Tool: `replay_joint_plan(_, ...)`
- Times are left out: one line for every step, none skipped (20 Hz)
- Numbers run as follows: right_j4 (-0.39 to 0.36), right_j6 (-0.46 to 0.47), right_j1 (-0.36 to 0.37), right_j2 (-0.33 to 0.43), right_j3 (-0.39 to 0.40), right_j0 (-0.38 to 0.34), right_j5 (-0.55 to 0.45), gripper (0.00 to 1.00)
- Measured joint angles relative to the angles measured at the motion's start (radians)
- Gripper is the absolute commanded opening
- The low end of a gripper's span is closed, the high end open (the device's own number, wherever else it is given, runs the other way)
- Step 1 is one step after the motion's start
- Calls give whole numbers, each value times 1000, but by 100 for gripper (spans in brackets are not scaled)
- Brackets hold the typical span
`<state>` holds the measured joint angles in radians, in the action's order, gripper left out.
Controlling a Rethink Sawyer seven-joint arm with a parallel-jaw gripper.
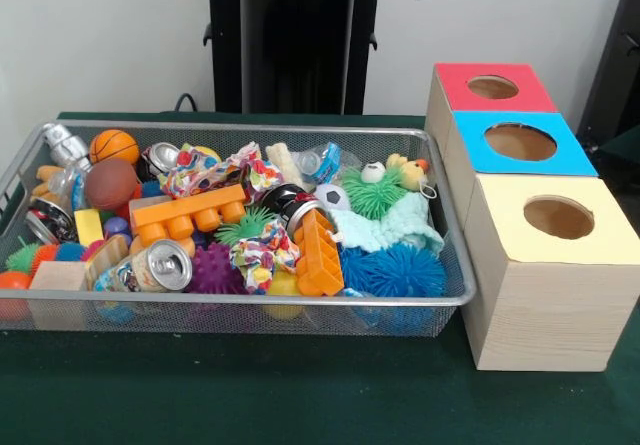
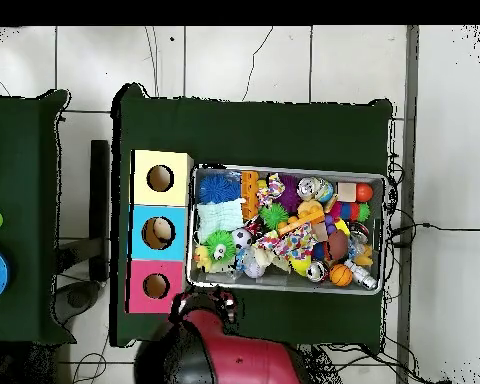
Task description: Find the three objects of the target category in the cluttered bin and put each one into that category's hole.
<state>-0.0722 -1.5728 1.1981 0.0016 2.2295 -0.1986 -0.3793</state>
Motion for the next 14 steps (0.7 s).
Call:
replay_joint_plan(-22,0,-14,2,0,-32,21,100)
replay_joint_plan(-38,0,-24,4,0,-52,34,100)
replay_joint_plan(-58,0,-38,6,0,-75,49,100)
replay_joint_plan(-82,0,-55,10,0,-100,66,100)
replay_joint_plan(-103,0,-71,14,0,-121,77,100)
replay_joint_plan(-114,0,-79,16,0,-130,82,100)
replay_joint_plan(-146,0,-104,24,-1,-153,91,100)
replay_joint_plan(-154,0,-111,26,-1,-157,91,100)
replay_joint_plan(-167,0,-121,31,-1,-160,92,100)
replay_joint_plan(-180,0,-132,35,-1,-163,92,100)
replay_joint_plan(-188,0,-139,39,-1,-164,91,100)
replay_joint_plan(-194,0,-144,43,-1,-164,92,100)
replay_joint_plan(-203,0,-151,49,-1,-165,91,100)
replay_joint_plan(-207,0,-155,56,-1,-165,92,100)
